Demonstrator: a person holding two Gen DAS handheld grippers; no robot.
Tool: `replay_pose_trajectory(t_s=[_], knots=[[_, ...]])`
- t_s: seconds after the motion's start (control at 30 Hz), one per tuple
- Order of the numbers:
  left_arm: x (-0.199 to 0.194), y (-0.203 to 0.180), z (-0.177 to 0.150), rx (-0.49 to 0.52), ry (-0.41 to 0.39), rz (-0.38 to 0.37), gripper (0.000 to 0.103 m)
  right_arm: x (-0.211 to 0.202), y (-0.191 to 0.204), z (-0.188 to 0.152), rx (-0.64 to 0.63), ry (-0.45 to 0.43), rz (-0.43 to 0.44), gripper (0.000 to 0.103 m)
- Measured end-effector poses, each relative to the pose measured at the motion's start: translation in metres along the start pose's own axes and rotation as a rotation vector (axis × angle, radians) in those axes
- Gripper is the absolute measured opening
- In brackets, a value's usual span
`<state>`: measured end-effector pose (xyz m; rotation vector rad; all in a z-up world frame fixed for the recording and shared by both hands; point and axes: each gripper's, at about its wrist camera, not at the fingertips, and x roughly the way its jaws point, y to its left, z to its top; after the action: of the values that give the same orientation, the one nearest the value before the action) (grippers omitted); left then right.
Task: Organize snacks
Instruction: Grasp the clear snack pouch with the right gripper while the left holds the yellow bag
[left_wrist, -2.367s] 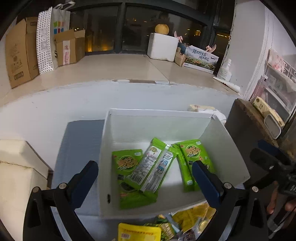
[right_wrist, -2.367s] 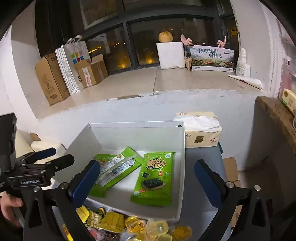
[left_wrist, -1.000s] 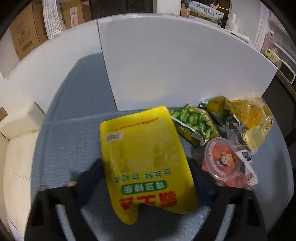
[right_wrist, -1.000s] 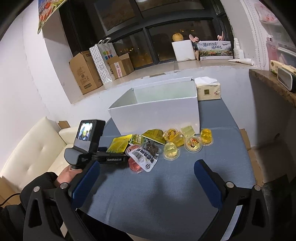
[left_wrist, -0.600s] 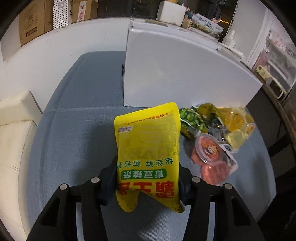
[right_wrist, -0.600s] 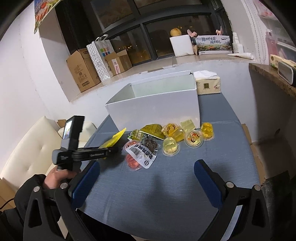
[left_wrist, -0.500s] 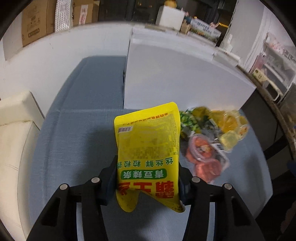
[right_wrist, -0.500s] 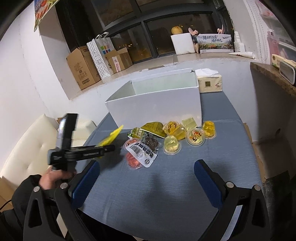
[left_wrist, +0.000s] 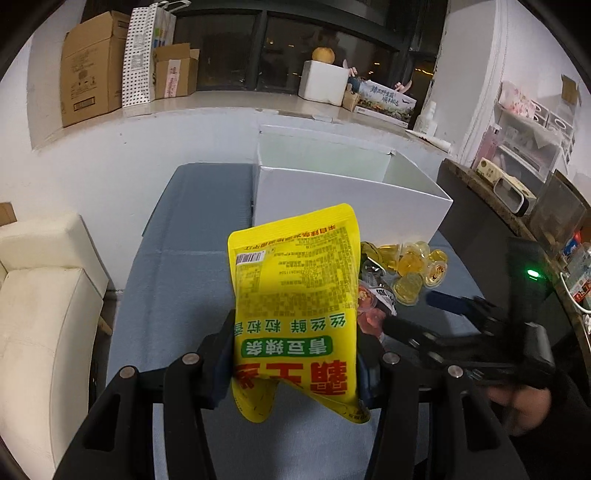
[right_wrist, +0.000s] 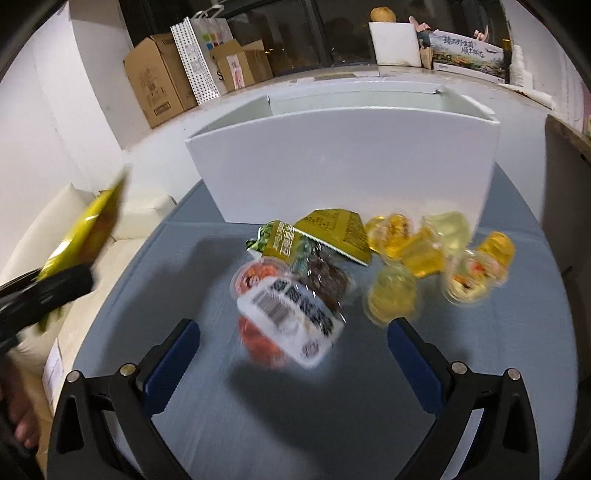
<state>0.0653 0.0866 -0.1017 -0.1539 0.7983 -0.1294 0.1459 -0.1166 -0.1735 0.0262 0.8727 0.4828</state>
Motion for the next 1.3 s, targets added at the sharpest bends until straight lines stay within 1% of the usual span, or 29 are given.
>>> replay_pose_trajectory(t_s=[0.1,0.17,0.23,0.27,0.3,0.33,0.37,0.4,0.47,0.5,0.53,0.57,0.6,0.63,0.7,0.87,1.0,1.1,1.2,1.3], knots=[[0.000,0.000,-0.002,-0.003,0.003,-0.001,0.057,0.015,0.001,0.007,0.009,0.012,-0.018,0.103],[0.004,0.000,-0.004,-0.001,0.006,-0.005,0.057,0.024,-0.004,0.011,0.037,0.019,-0.008,0.103],[0.005,-0.001,-0.004,-0.002,0.007,-0.008,0.057,0.031,-0.014,0.014,0.108,0.036,0.027,0.102],[0.006,-0.002,-0.005,-0.005,0.007,-0.012,0.057,0.034,-0.022,0.014,0.157,0.041,0.049,0.098],[0.007,-0.002,-0.005,-0.006,0.008,-0.017,0.057,0.036,-0.029,0.013,0.193,0.045,0.066,0.090],[0.007,-0.002,-0.005,-0.004,0.010,-0.020,0.057,0.035,-0.035,0.014,0.220,0.024,0.071,0.085],[0.008,-0.003,-0.005,-0.002,0.011,-0.021,0.057,0.035,-0.039,0.014,0.238,0.031,0.084,0.079],[0.009,-0.003,-0.005,0.001,0.014,-0.024,0.057,0.034,-0.043,0.016,0.257,0.031,0.110,0.078],[0.011,-0.005,-0.005,0.005,0.019,-0.030,0.057,0.031,-0.045,0.016,0.253,0.034,0.123,0.075],[0.013,-0.005,-0.005,0.006,0.020,-0.033,0.057,0.029,-0.044,0.016,0.241,0.033,0.114,0.067],[0.013,-0.006,-0.005,0.009,0.021,-0.034,0.057,0.027,-0.044,0.015,0.239,0.037,0.116,0.056],[0.014,-0.008,-0.004,0.012,0.022,-0.036,0.057,0.024,-0.045,0.015,0.252,0.033,0.117,0.035],[0.014,-0.009,-0.004,0.015,0.023,-0.036,0.057,0.021,-0.046,0.015,0.258,0.037,0.106,0.025],[0.015,-0.010,-0.004,0.018,0.025,-0.038,0.057,0.017,-0.044,0.014,0.243,0.033,0.081,0.025],[0.016,-0.013,-0.003,0.026,0.026,-0.037,0.057,0.013,-0.041,0.014,0.212,0.036,0.073,0.025],[0.017,-0.019,-0.002,0.039,0.031,-0.039,0.057,0.002,-0.040,0.010,0.207,0.005,0.108,0.025],[0.017,-0.021,-0.001,0.047,0.030,-0.040,0.057,-0.025,-0.041,0.006,0.198,-0.036,0.139,0.025],[0.017,-0.025,0.006,0.054,0.022,-0.049,0.057,-0.052,-0.039,0.009,0.187,-0.093,0.148,0.025],[0.015,-0.033,0.018,0.075,0.003,-0.053,0.057,-0.081,-0.041,0.022,0.180,-0.154,0.152,0.025],[0.010,-0.045,0.042,0.101,-0.039,-0.064,0.057,-0.105,-0.045,0.044,0.160,-0.212,0.148,0.025]])
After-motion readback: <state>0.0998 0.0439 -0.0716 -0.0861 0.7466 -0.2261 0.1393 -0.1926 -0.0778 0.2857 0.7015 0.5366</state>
